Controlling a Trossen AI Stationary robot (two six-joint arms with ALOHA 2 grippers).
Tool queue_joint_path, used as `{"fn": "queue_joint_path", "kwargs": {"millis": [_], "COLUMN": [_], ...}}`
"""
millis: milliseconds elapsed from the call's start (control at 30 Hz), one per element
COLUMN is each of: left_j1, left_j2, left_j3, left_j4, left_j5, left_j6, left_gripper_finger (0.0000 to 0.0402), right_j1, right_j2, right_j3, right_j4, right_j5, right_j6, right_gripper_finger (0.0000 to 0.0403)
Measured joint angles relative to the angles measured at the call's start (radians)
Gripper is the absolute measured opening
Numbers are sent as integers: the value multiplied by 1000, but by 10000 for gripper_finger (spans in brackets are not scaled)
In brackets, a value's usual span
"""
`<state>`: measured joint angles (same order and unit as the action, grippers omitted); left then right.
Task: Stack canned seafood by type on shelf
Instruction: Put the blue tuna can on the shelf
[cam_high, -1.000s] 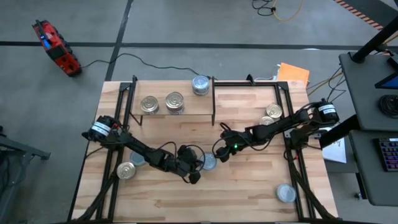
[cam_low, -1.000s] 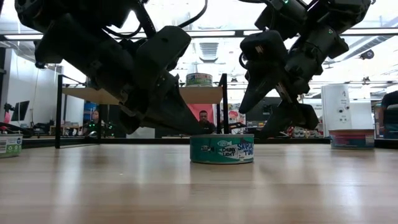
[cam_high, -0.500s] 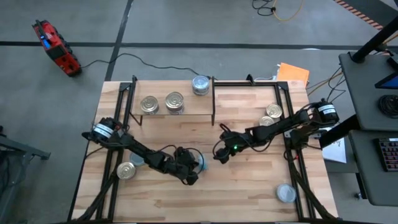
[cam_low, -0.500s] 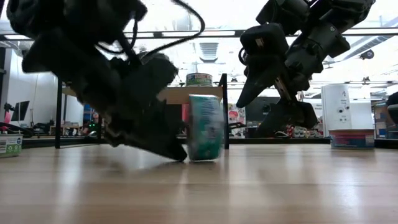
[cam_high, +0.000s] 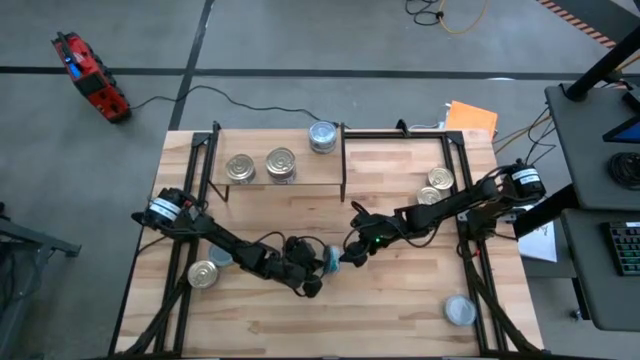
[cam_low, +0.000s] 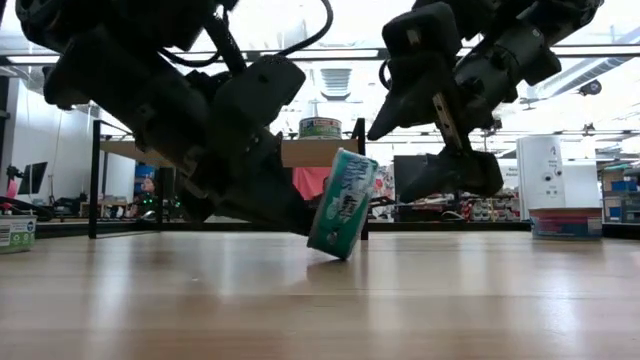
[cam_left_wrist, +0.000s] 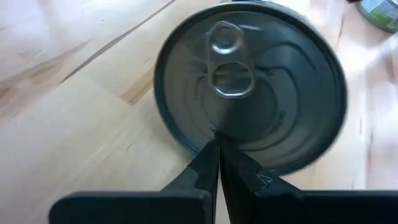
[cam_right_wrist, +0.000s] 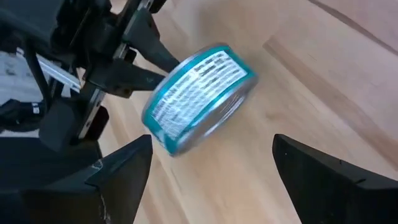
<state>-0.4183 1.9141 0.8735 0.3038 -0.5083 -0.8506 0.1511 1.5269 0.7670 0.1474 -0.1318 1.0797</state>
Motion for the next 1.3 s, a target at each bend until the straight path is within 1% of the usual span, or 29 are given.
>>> {"fn": "queue_joint_path", "kwargs": {"millis": [200,467,567,800,1033,1167,1300], "left_j1": [0,1,0,-15,-25,-26,-26], "left_j2": [-2,-1,15,65,68,68,70], "left_j3": [18,26,27,38,39,39,37], "left_j4": [1,8,19,31,26,25,17], "left_j5": [-3,-9,-7,75,69,69,68], "left_j6": [37,52,17,-81,-86,-67,-63], "left_gripper_finger": [0,0,0,0,0,0,0], "right_j1": [-1,-1,-1,-1,-1,4,12], "right_j2": [0,66,93,112,98,102,121], "right_j3": [13,14,14,14,15,14,14], "right_j4": [-1,-11,-2,-10,0,29,83], "right_j5": [1,9,9,4,2,-1,-4], "right_j6": [62,32,32,40,42,-34,-121], "right_gripper_finger": [334,332,330,339,339,340,331]}}
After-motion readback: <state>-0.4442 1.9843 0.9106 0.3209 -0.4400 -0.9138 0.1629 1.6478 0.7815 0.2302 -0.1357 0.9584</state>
